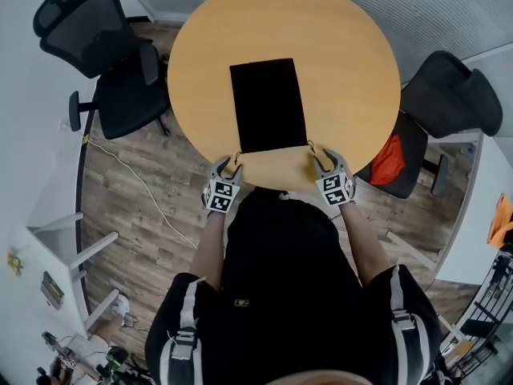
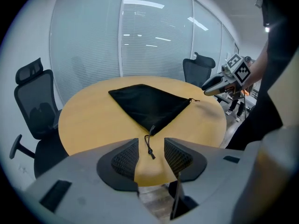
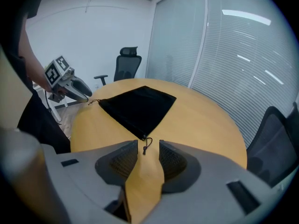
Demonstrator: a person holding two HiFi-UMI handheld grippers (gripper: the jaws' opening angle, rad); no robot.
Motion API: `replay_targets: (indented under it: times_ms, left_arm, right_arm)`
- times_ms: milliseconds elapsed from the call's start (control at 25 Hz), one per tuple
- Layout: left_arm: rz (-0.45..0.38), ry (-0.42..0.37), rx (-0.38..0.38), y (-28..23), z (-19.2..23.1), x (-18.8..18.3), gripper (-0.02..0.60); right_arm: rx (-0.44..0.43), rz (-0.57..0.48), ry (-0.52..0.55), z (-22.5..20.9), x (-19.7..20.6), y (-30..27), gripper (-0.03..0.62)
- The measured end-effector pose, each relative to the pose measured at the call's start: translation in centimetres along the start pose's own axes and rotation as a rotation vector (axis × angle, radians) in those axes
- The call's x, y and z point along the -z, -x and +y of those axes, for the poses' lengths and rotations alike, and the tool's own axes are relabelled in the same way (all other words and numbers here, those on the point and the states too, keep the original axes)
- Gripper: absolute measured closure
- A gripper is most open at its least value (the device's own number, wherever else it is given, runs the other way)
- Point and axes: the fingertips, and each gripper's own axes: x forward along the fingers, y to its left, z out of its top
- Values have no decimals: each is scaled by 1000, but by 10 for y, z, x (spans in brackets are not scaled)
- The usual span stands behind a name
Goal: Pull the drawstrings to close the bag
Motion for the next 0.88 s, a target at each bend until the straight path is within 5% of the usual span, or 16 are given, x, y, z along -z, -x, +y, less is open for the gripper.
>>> replay_targets:
  times_ms: [240, 640, 880]
  left_arm:
    - [71, 11, -7, -23, 10, 16, 423]
    - [96, -26, 50, -29, 4, 12, 430]
    - [104, 8, 61, -29, 13, 8, 477]
  right_arm:
    - [69, 86, 55, 4, 13, -33, 396]
    - [67, 129, -67, -1, 18, -61, 407]
    - [-7, 133, -98, 12, 17, -64, 517]
